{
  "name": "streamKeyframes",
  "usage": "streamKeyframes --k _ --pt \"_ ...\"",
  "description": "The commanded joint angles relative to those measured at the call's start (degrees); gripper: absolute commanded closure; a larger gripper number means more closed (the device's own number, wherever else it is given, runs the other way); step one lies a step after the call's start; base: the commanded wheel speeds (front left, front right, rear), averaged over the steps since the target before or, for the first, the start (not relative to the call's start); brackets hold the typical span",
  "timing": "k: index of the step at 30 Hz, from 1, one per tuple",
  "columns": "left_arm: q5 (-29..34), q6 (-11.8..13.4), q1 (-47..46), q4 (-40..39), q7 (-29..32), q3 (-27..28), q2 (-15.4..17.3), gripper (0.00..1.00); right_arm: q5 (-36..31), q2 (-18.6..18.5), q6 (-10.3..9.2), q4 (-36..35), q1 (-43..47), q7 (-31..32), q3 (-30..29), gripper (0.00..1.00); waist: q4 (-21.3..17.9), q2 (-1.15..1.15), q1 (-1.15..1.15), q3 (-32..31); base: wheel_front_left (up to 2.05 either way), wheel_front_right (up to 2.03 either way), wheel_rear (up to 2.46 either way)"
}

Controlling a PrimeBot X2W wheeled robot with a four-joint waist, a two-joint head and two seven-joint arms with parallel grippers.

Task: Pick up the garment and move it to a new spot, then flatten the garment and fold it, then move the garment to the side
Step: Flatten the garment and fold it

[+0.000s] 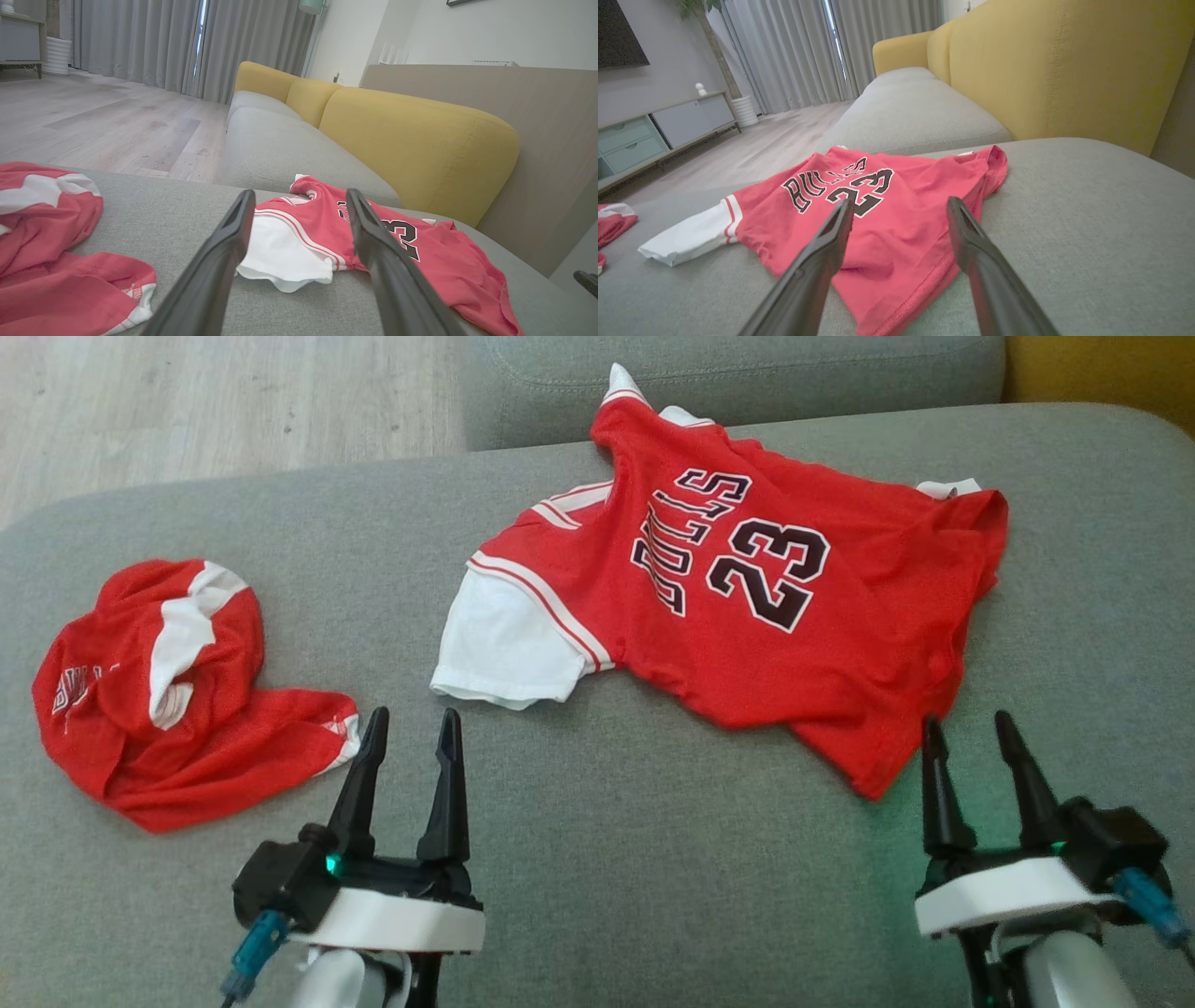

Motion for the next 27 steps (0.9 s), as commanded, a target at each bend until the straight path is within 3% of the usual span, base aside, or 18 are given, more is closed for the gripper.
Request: streamKeyframes --k 1,18,27 --pt "0.53 0.01 -1.83 -1.55 -0.36 1.86 0.12 0.00 -0.65 -0.21 -0.04 -1.17 -0.35 -0.62 1.43 0.00 -0.01 0.00 0.00 0.10 0.00 0.00 0.00" --pt "0.74 -0.36 -2.48 -0.83 -0.36 0.13 0.12 0.00 -5.11 -0.21 -0.04 14.59 -3.14 -0.62 3.24 0.00 2.67 0.00 0.00 1.61 0.00 0.00 0.00" --pt "1.00 -0.49 -3.59 -0.53 -0.36 -0.16 0.12 0.00 -5.04 -0.20 -0.04 16.38 -6.17 -0.62 4.61 0.00 4.13 0.00 0.00 3.26 0.00 0.00 0.00"
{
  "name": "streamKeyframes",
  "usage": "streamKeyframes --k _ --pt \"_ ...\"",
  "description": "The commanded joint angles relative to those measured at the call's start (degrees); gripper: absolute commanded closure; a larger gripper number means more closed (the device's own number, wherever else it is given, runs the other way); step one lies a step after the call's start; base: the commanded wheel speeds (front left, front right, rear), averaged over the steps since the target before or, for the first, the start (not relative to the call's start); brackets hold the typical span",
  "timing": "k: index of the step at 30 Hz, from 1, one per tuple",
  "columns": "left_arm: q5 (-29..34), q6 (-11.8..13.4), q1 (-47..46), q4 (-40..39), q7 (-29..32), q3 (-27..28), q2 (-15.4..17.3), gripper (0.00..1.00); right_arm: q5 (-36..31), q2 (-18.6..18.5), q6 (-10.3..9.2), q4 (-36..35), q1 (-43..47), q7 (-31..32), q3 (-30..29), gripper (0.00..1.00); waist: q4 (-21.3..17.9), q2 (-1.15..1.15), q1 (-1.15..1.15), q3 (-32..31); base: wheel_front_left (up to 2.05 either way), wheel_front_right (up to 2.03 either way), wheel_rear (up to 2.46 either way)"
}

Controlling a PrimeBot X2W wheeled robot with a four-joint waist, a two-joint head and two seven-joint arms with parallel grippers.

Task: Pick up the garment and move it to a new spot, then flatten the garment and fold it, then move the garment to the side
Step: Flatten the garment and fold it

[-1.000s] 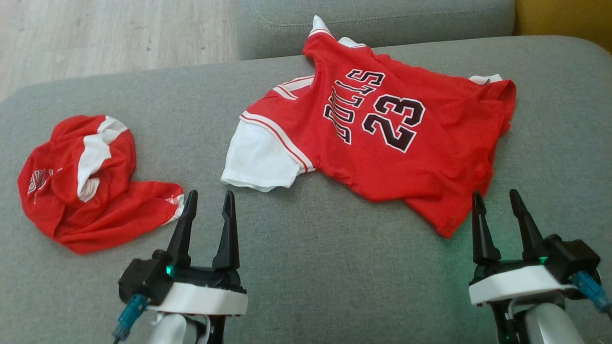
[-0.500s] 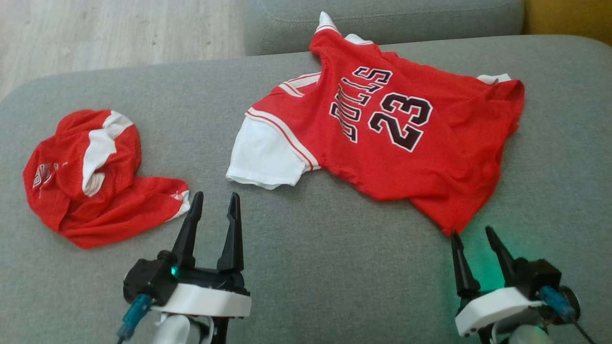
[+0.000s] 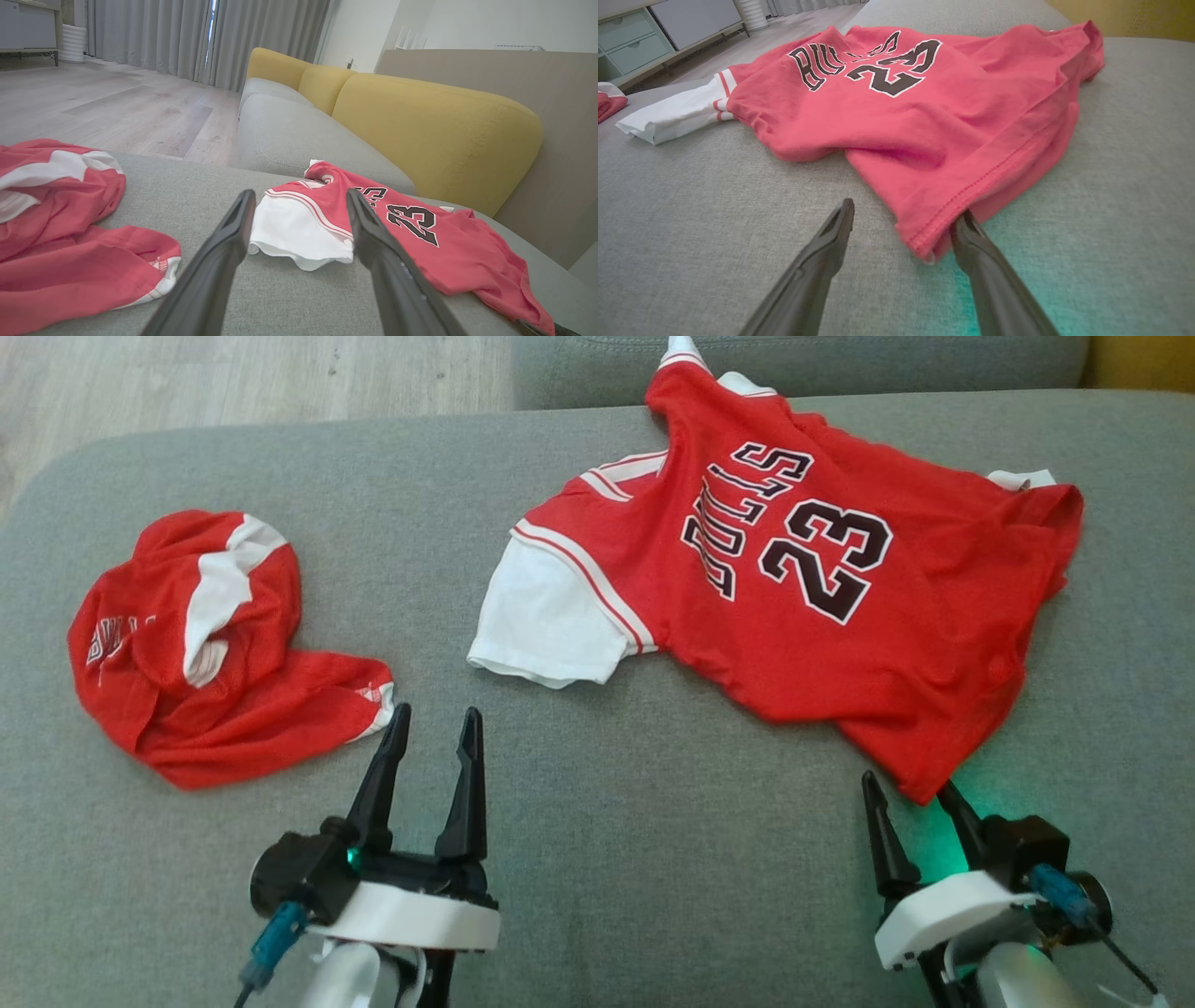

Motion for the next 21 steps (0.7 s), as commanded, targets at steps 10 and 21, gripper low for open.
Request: streamKeyframes --k 10,21 --pt "0.63 -0.22 -2.96 -1.37 -0.36 1.81 0.11 0.00 0.58 -0.26 -0.04 0.27 -2.06 -0.63 2.35 0.00 0.36 0.00 0.00 0.19 0.00 0.00 0.00" --pt "0.85 0.13 -2.84 -1.35 -0.36 2.69 0.11 0.00 0.22 -0.26 -0.04 1.61 -3.86 -0.63 -3.27 1.00 -1.29 0.00 0.00 0.18 0.00 0.00 0.00"
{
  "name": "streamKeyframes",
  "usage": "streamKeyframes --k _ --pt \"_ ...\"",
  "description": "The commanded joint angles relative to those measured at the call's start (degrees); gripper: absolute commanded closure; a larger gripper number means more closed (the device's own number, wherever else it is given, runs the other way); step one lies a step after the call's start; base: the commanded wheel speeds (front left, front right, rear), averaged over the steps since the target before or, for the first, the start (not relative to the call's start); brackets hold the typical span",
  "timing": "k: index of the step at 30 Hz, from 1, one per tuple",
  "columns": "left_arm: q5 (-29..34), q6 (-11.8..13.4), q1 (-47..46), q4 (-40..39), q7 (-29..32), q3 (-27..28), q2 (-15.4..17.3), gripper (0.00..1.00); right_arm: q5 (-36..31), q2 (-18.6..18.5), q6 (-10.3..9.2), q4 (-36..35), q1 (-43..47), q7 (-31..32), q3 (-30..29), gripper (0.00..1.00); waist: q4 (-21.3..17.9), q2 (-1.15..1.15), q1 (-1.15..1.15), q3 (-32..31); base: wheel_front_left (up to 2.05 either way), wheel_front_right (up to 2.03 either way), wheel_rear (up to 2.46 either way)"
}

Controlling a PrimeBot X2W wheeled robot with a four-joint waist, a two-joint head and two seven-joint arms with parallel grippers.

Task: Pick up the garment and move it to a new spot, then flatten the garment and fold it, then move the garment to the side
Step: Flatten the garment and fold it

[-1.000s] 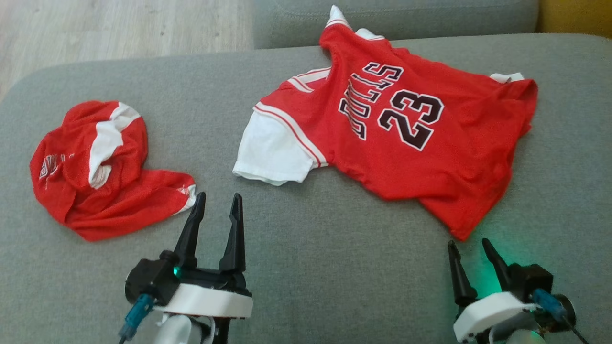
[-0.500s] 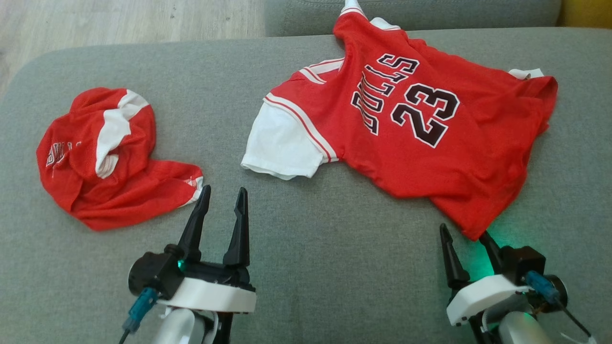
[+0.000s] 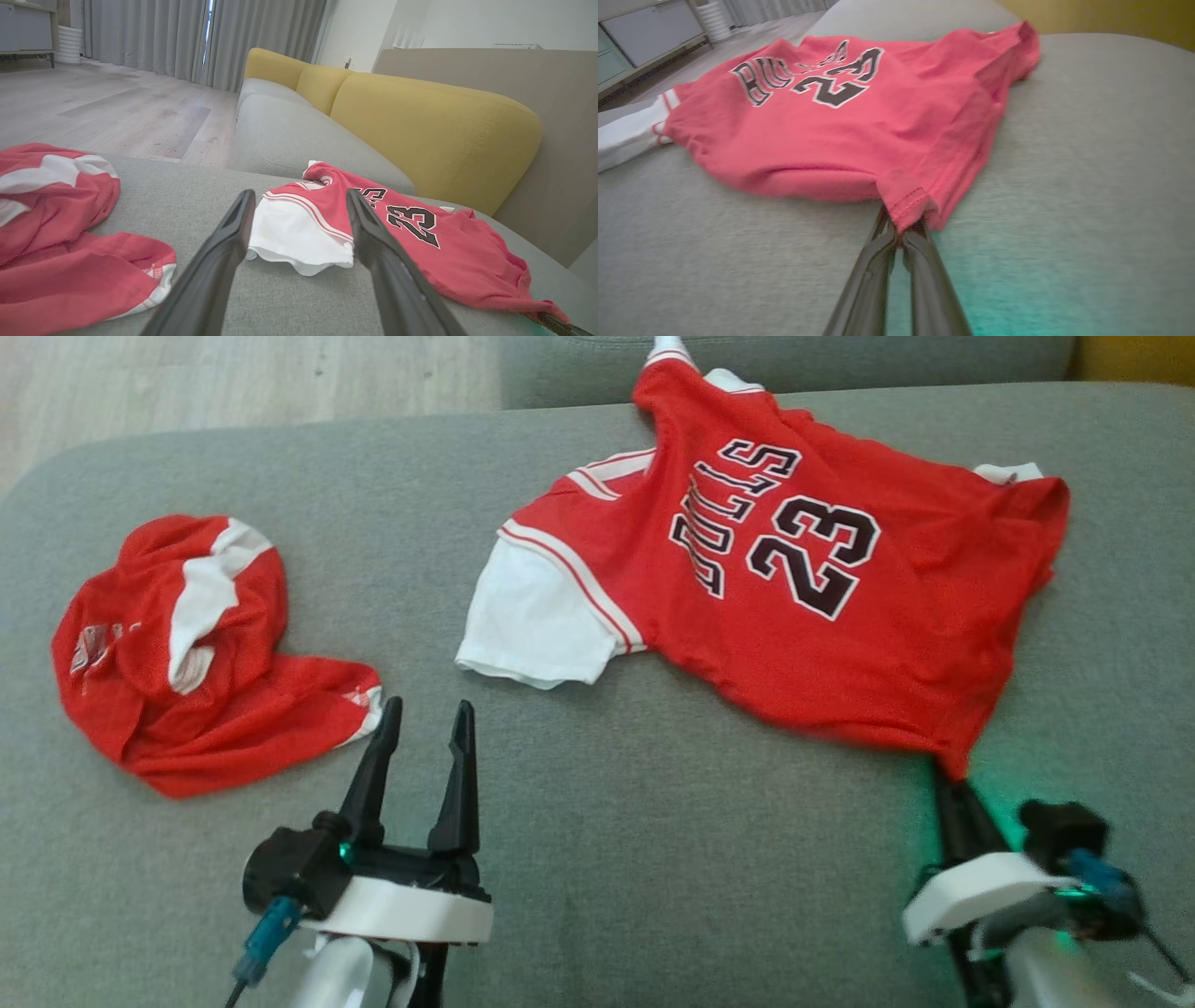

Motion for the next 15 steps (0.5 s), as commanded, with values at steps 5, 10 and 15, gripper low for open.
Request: streamKeyframes --k 5,10,15 --pt "0.96 0.14 -2.22 -1.48 -0.36 2.35 0.12 0.00 -3.16 -0.27 -0.04 -2.70 -0.86 -0.63 -7.85 1.00 -2.15 0.00 0.00 -0.52 0.00 0.00 0.00" --pt "2.13 0.02 -3.31 0.51 -0.36 2.10 0.12 0.00 -4.56 -0.27 -0.04 -3.66 -1.19 -0.34 -11.27 1.00 -4.08 0.00 0.00 -0.26 0.00 0.00 0.00" --pt "4.42 0.41 -5.86 6.28 -0.36 1.38 0.12 0.00 -4.78 -0.27 -0.04 -3.90 -2.15 0.02 -12.72 1.00 -5.78 0.00 0.00 0.80 0.00 0.00 0.00"
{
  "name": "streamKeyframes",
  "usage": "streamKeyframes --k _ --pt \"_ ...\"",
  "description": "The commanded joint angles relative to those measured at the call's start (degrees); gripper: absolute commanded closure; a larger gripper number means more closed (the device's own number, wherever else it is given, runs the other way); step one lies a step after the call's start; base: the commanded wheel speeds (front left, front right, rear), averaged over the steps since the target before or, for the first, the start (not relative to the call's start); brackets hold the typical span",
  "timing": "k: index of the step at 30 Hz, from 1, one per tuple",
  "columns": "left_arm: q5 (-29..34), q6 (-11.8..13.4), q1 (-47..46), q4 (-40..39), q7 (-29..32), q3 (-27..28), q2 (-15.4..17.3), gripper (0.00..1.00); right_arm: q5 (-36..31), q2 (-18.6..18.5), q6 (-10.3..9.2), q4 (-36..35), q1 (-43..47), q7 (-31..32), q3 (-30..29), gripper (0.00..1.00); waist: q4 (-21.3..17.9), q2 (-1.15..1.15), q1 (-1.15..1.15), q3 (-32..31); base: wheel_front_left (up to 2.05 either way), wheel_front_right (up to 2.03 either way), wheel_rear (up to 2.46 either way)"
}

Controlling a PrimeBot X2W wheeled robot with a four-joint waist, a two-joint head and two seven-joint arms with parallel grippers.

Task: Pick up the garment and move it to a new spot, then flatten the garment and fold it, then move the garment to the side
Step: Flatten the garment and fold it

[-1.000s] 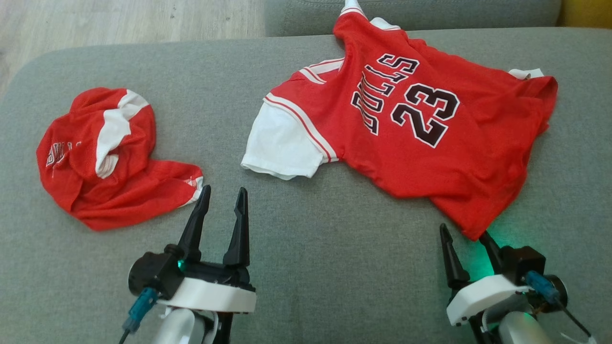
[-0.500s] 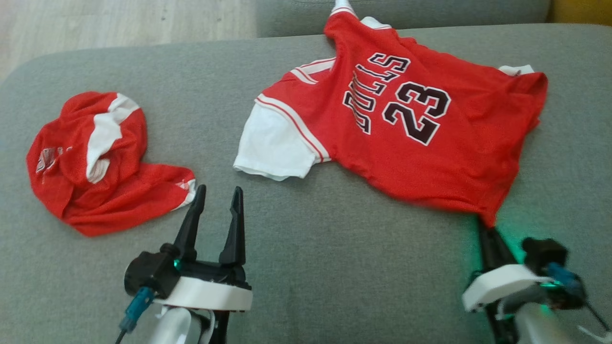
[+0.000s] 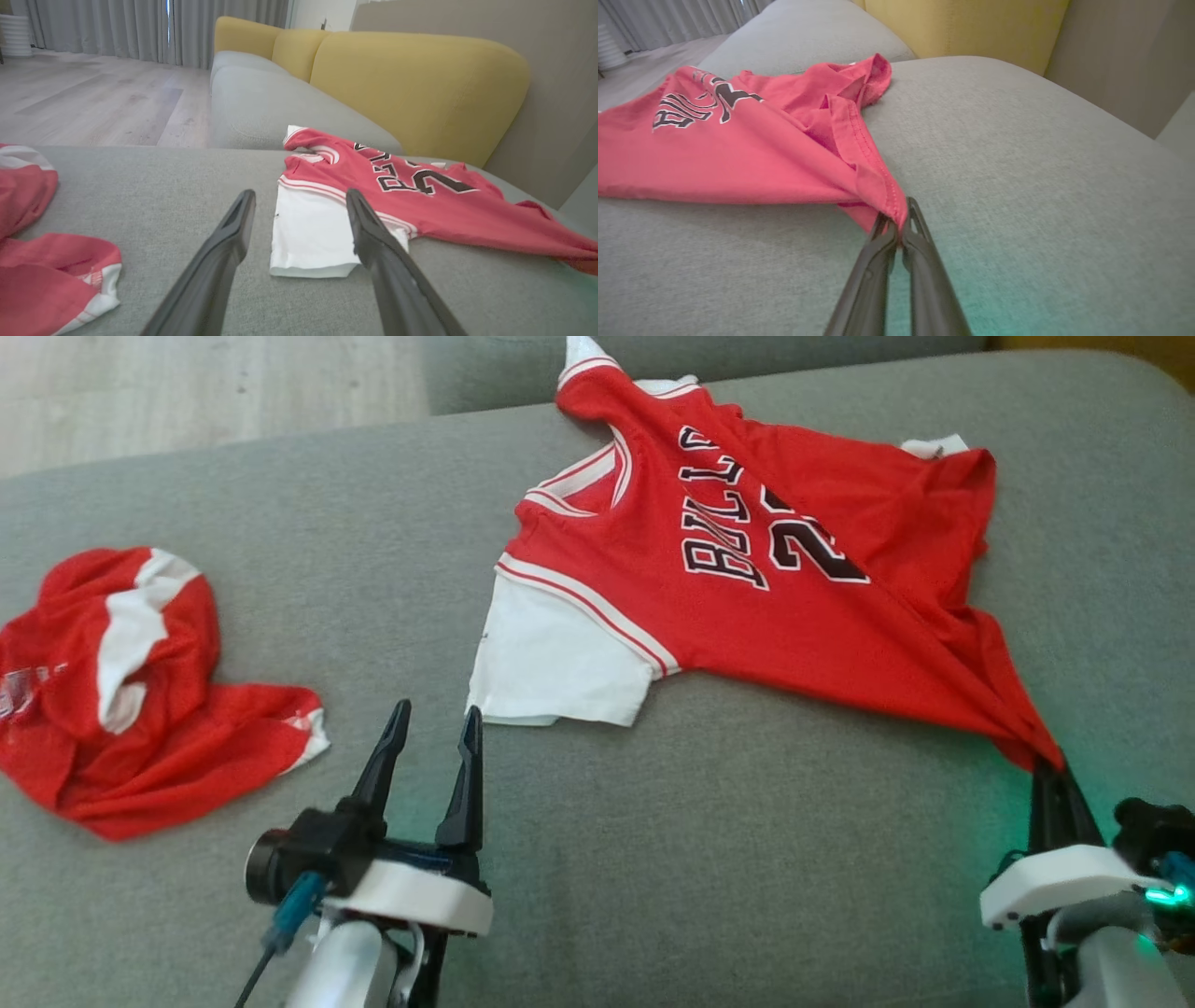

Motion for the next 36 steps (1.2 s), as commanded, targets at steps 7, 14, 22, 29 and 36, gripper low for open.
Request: streamKeyframes --k 7,14,22,29,36 --pt "2.42 0.76 -9.18 11.15 1.04 0.44 0.39 0.00 1.24 -0.47 -0.04 -1.00 -4.13 -0.44 3.71 1.00 -2.29 0.00 0.00 2.79 0.00 0.00 0.00" --pt "2.67 1.12 -14.54 19.11 2.99 -0.07 0.44 0.00 2.58 -0.47 -0.04 -1.24 -4.97 -0.65 5.79 1.00 -3.38 0.00 0.00 4.08 0.00 0.00 0.00" --pt "3.06 1.65 -17.32 26.18 6.39 -1.48 0.44 0.00 3.32 -0.47 -0.04 -1.17 -5.45 -0.79 6.55 1.00 -4.26 0.00 0.00 4.28 0.00 0.00 0.00" --pt "2.11 0.44 -17.79 27.81 8.44 -3.41 0.31 1.00 3.72 -0.47 -0.04 -1.10 -5.62 -0.84 7.53 1.00 -4.05 0.00 0.00 3.92 0.00 0.00 0.00" --pt "-0.33 -1.05 -17.74 24.86 4.24 -4.11 0.22 1.00 3.47 -0.47 -0.04 -2.36 -5.74 -0.87 8.58 1.00 -3.04 0.00 0.00 2.49 0.00 0.00 0.00"
